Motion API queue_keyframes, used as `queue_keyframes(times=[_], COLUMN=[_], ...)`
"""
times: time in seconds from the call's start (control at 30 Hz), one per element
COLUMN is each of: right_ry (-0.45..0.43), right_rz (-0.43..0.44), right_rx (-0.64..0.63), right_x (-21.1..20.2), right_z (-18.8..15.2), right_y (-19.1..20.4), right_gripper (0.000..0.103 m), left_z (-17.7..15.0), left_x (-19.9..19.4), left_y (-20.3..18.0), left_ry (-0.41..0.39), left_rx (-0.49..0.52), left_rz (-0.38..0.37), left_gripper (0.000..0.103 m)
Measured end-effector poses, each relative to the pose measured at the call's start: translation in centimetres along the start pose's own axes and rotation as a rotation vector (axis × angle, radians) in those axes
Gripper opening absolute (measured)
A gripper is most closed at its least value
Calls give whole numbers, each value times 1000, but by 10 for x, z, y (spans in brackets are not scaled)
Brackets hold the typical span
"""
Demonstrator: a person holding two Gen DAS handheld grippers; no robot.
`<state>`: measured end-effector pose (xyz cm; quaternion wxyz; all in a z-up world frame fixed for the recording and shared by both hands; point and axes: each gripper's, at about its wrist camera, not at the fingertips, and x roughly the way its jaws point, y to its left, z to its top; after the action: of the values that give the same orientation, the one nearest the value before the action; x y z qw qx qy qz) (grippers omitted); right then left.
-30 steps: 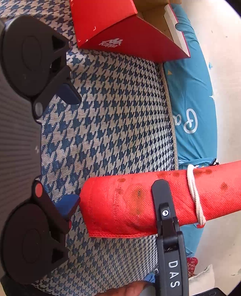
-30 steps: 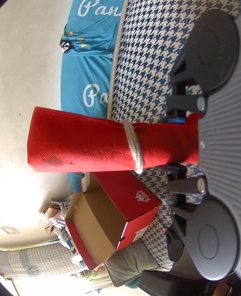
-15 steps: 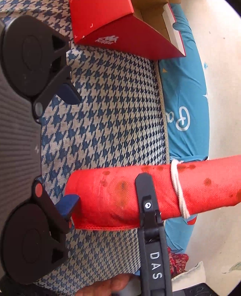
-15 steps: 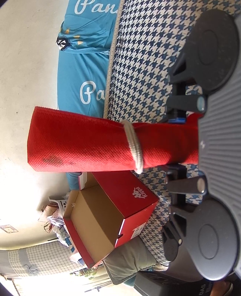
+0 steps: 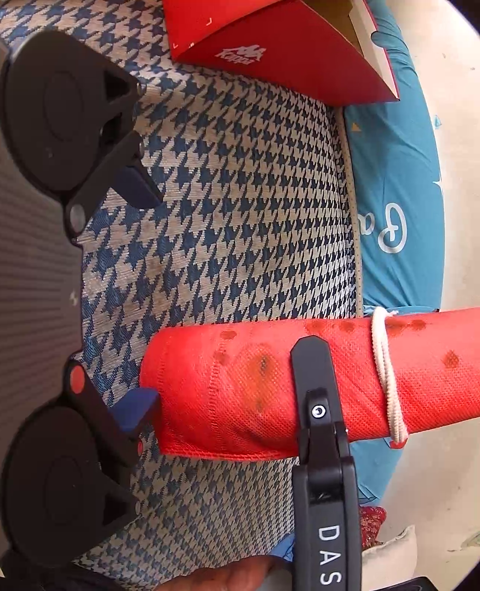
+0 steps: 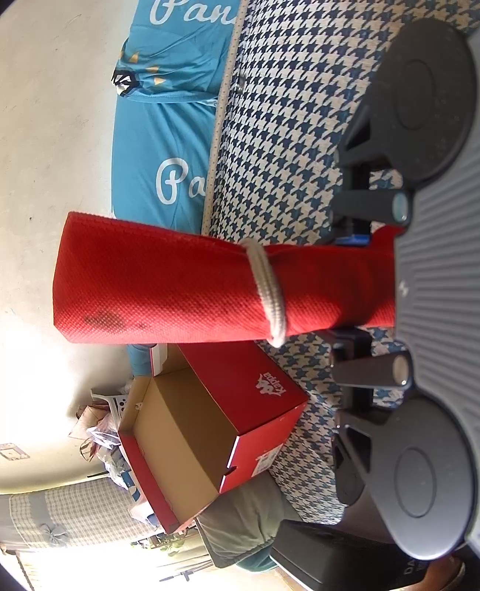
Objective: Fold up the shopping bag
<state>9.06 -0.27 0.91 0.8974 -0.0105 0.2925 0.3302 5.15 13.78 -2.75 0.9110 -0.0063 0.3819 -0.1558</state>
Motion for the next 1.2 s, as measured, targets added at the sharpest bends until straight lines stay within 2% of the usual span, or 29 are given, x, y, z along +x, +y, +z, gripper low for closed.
queue_keyframes(times=[0.17,0.33,0.53,0.67,0.9,1.1,1.2], right_ry=[-15,-99,-186,-184,-163,-157,-158], right_rz=[-7,-64,-232,-341,-522,-611,-650], right_rx=[-34,-171,-446,-592,-907,-1049,-1126], right_x=[-6,-21,-38,-41,-43,-45,-45], right_z=[0,-1,-16,-32,-69,-90,-101], right_y=[4,16,37,42,48,42,39], right_gripper=[36,36,36,36,36,36,36], left_z=[1,3,2,1,-4,-7,-10], left_x=[-5,-10,-18,-22,-36,-41,-41], left_y=[1,10,21,23,15,6,1], left_ry=[-20,-52,-99,-127,-173,-167,-141], left_rx=[0,-33,-54,-52,5,84,128], left_rz=[6,7,12,2,-89,-192,-213], left_gripper=[103,103,103,103,103,103,103])
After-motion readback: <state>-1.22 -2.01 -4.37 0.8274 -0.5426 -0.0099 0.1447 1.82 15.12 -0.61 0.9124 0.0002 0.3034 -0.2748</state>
